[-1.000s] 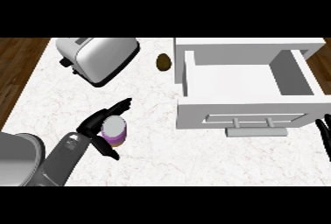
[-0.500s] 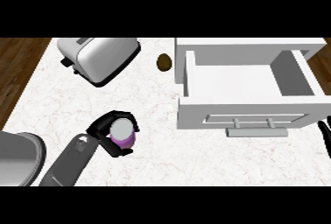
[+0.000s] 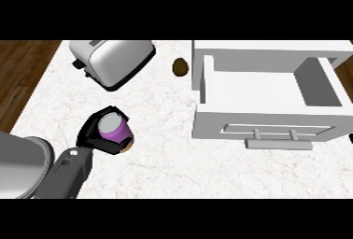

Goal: Pick up the can, place it into the drawer and close the drawer

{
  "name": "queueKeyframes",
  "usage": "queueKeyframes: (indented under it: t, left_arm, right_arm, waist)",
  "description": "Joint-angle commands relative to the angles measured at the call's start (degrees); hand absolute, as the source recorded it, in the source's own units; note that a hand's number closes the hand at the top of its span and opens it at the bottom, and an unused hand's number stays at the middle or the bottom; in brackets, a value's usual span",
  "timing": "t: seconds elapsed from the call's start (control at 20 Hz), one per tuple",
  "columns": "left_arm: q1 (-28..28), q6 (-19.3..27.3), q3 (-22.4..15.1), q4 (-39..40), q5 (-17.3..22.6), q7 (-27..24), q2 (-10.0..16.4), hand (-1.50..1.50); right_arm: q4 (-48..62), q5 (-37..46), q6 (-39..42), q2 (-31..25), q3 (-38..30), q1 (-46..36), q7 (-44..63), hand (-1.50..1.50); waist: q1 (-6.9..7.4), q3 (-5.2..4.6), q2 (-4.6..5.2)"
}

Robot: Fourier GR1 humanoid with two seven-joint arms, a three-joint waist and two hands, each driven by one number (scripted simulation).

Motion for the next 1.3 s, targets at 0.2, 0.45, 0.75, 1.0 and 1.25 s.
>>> queueKeyframes:
  t: [0.2, 0.45, 0.75, 1.0, 1.25]
  left_arm:
    - [1.22, 15.68, 6.65, -15.30, 7.50, 11.34, -3.51, 1.50]
    - [8.06, 19.12, -0.97, -33.82, 4.89, 20.72, -8.15, 1.50]
    - [3.72, 23.30, -5.38, -48.47, 2.76, 34.45, -8.51, 1.50]
    - [-3.83, 33.12, -13.63, -47.58, 3.94, 41.69, -9.72, 1.50]
    - [-10.67, 38.43, -19.20, -49.02, 2.21, 48.15, -9.75, 1.50]
  right_arm:
    - [-3.25, 0.14, -0.09, 0.77, 1.03, 2.57, 0.84, -1.50]
    - [-0.41, -0.72, 0.91, 0.43, -0.38, 2.89, -2.24, -1.50]
    - [-5.19, -0.91, -0.93, 0.89, 3.16, 5.02, 0.44, -1.50]
    - [-2.30, -1.02, 0.84, 0.90, 1.68, 4.02, -3.44, -1.50]
    - [0.79, -1.93, 0.24, -0.86, -1.59, -1.23, -0.77, -1.50]
  waist:
    - [-0.12, 0.10, -0.47]
    - [-0.91, 0.03, 0.00]
    - [-1.36, 0.00, -0.01]
    - [-2.25, -0.01, 0.27]
    - [-2.25, -0.01, 0.34]
